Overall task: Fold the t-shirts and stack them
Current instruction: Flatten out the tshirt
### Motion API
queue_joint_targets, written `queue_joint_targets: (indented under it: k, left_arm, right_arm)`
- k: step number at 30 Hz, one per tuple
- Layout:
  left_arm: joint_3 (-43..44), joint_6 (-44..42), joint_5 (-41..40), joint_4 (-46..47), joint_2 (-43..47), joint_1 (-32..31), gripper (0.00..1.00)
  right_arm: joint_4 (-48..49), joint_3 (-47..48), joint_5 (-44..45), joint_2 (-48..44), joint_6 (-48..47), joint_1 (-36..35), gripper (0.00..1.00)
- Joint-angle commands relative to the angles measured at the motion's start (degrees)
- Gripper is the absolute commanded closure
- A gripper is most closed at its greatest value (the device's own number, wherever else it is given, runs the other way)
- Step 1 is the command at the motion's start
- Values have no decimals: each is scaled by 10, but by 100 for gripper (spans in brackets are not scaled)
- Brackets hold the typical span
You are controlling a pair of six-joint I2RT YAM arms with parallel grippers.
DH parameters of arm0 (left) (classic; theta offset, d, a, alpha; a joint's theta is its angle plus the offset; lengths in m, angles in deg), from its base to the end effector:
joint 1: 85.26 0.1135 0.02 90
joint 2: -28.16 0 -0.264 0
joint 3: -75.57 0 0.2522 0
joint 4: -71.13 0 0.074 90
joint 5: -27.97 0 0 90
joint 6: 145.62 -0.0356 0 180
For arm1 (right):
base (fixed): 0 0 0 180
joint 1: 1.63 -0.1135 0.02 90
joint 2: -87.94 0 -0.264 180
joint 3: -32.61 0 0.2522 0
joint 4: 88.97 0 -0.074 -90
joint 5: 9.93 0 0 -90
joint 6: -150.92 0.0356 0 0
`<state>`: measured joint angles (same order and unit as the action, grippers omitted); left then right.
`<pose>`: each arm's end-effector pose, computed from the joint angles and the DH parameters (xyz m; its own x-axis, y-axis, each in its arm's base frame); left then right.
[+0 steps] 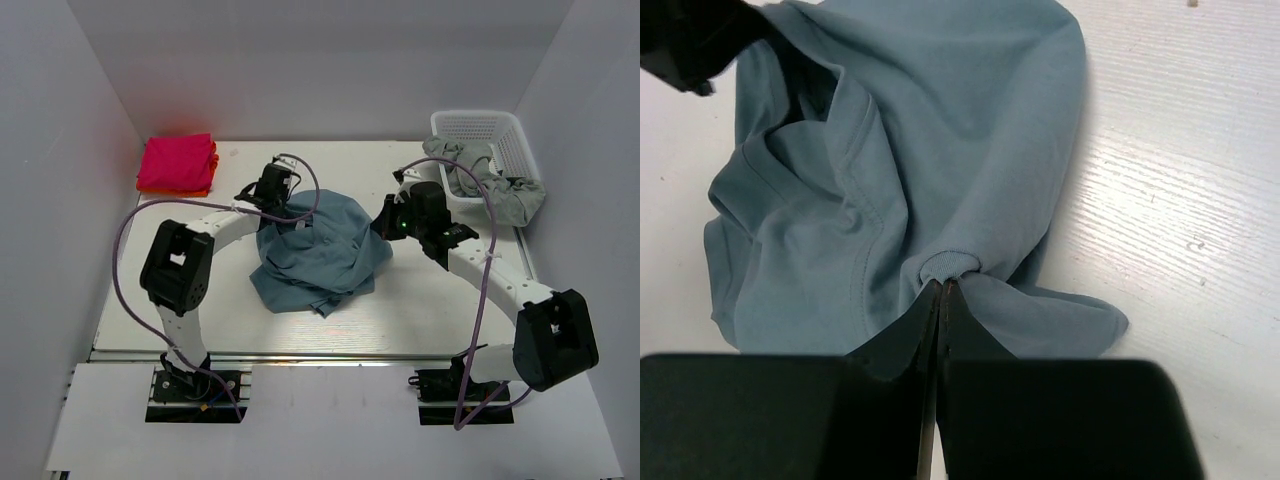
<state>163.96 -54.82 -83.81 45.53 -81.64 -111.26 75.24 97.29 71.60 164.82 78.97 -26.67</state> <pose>0.3808 -0.1710 0.1915 -0.6599 0.3074 -0.6856 0.1705 0.9499 0.2619 0.2723 0.1330 0.2661 -0.5705 0.0717 -0.8182 -0.3783 0.8612 0.3393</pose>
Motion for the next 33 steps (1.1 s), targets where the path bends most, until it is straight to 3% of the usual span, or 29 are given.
queue_joint_targets:
  k: [1, 10, 15, 18, 26, 33]
  left_arm:
    - [-21, -16, 18, 70, 114, -2, 100]
    - [2, -40, 7, 112, 256, -2, 100]
    - [73, -68, -73, 107, 286, 4, 100]
    - [107, -83, -99, 117, 309, 4, 100]
    - [218, -140, -99, 138, 332, 4, 100]
    - [278, -152, -21, 135, 387, -2, 100]
  right_arm:
    - [11, 36, 10, -22, -15, 0, 100]
    - [31, 108, 129, -110, -62, 1, 100]
    - [36, 165, 268, -146, -102, 2, 100]
    - [51, 199, 286, -157, -153, 2, 100]
    - [32, 370, 260, -144, -257, 3, 100]
    - [34, 473, 174, -163, -306, 2, 100]
